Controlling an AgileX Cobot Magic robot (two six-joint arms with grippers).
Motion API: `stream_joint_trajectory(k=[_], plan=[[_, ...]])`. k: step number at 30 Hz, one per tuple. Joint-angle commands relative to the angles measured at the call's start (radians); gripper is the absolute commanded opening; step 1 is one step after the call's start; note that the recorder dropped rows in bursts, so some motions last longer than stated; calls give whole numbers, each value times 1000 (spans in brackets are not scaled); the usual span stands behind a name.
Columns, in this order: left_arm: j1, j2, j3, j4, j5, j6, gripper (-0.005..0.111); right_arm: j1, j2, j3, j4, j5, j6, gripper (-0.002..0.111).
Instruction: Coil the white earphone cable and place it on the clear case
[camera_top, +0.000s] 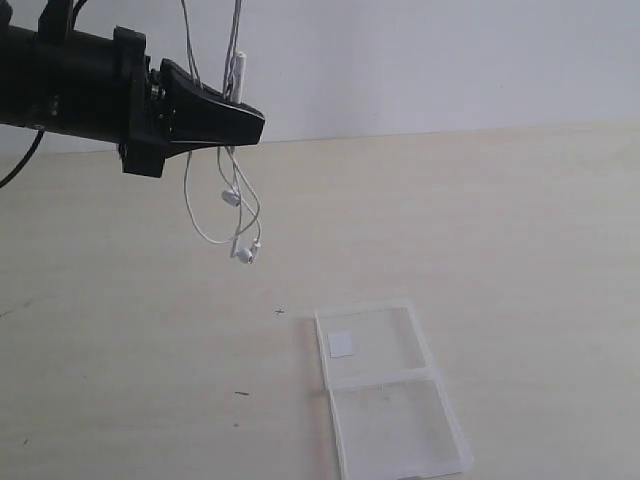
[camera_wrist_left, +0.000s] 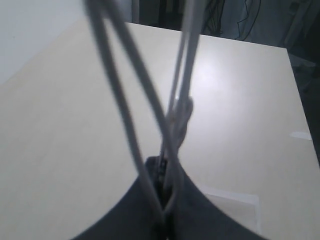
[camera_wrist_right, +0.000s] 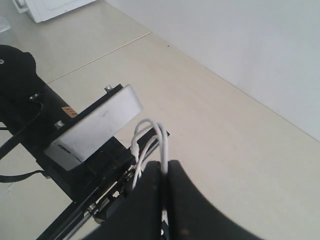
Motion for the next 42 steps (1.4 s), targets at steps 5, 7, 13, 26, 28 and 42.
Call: stream_joint_trajectory(k=[5,7,13,26,28,42], plan=[[2,2,3,12,-18,8,0,1,-18,-7,-34,-26,46,0],[2,2,3,0,-36,12,0,1,-18,-7,-22,-35,48,0],[2,2,3,-72,-55,19,3,1,-14,-7,32,-34,20,0],[2,2,3,-72,15,19,57,1,-14,-7,66,-41,-26,0],[2,2,3,-72,35,24,57,1,-14,-7,66,-41,-31,0],[2,2,1,-64,73,36,57,1,-14,-7,-27,48,-76,0]])
